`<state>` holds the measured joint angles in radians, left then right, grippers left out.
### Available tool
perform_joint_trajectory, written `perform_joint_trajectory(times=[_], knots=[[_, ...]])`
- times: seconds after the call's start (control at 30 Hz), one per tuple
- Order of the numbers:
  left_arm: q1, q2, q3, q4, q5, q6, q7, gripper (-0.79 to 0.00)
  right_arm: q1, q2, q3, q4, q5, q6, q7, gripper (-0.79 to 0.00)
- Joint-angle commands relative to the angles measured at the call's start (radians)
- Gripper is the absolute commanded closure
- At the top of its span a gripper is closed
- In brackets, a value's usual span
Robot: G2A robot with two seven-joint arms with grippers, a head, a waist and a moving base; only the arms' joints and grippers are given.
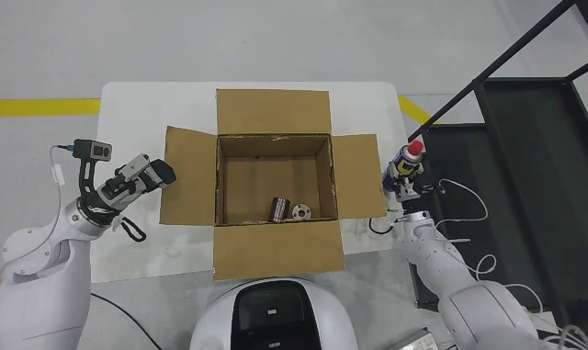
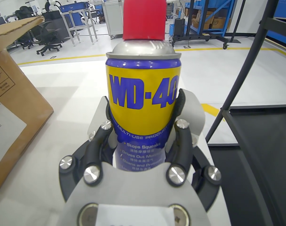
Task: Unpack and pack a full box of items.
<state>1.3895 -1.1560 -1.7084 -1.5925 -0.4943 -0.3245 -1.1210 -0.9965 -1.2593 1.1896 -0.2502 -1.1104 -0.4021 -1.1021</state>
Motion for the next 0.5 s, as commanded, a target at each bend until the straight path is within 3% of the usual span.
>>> perform_joint_trajectory(times=[0.0,0.47], knots=[[0.000,0.000,0.000,0.000,0.000,0.000,0.000,-0.785,-0.004,-0.002,-0.001,0.001,0.000,-0.002,-0.012,-0.785],[0.000,0.000,0.000,0.000,0.000,0.000,0.000,-0.785,-0.034,0.002,-0.011,-0.032,-0.044,0.013,-0.165,-0.785]])
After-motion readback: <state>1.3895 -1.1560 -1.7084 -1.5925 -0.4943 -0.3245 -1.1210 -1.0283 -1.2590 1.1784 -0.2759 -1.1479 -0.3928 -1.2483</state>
